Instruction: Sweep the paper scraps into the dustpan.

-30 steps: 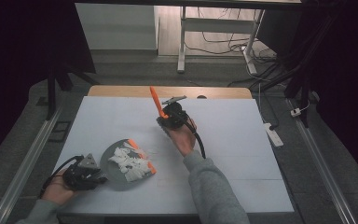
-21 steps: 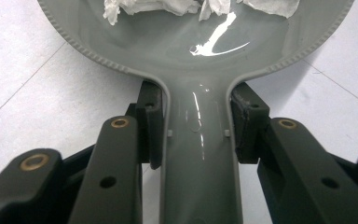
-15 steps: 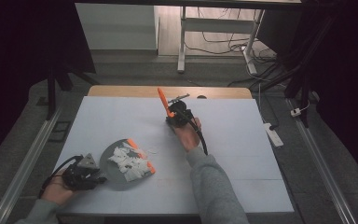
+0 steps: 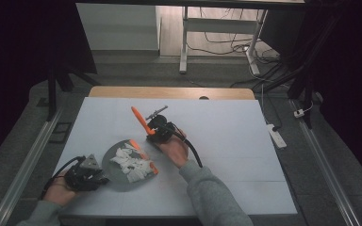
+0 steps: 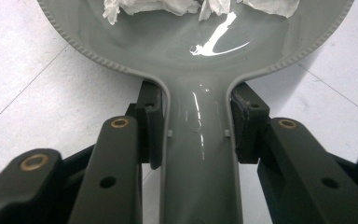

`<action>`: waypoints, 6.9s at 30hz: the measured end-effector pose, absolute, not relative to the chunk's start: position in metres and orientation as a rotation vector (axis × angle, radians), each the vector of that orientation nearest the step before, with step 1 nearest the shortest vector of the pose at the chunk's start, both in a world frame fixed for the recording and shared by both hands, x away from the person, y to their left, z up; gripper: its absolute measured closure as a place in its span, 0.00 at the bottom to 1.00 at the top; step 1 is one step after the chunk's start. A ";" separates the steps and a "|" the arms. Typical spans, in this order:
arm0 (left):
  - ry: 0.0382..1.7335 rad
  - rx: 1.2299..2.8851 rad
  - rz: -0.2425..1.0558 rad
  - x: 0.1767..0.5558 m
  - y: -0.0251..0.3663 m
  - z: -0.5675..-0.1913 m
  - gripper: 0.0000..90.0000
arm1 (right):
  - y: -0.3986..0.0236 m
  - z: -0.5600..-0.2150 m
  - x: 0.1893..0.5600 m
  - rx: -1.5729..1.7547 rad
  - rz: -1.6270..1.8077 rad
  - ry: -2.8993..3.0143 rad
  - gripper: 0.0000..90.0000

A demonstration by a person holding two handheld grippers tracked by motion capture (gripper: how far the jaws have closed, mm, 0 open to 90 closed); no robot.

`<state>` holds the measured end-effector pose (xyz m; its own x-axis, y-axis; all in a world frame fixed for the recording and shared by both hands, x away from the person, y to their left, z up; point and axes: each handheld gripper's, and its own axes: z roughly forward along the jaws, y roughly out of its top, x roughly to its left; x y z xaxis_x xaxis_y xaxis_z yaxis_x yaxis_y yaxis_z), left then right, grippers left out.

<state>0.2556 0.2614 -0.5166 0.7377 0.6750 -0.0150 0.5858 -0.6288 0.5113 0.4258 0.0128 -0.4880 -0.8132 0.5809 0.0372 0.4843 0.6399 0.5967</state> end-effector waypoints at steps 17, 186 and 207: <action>0.954 2.447 0.243 0.256 0.261 -0.517 0.69 | 0.011 -0.457 0.415 0.888 1.242 2.683 0.78; 0.962 2.438 0.226 0.257 0.262 -0.518 0.69 | 0.037 -0.481 0.388 0.732 1.183 2.709 0.78; 0.970 2.418 0.244 0.256 0.263 -0.520 0.69 | -0.009 -0.459 0.403 0.848 1.251 2.509 0.78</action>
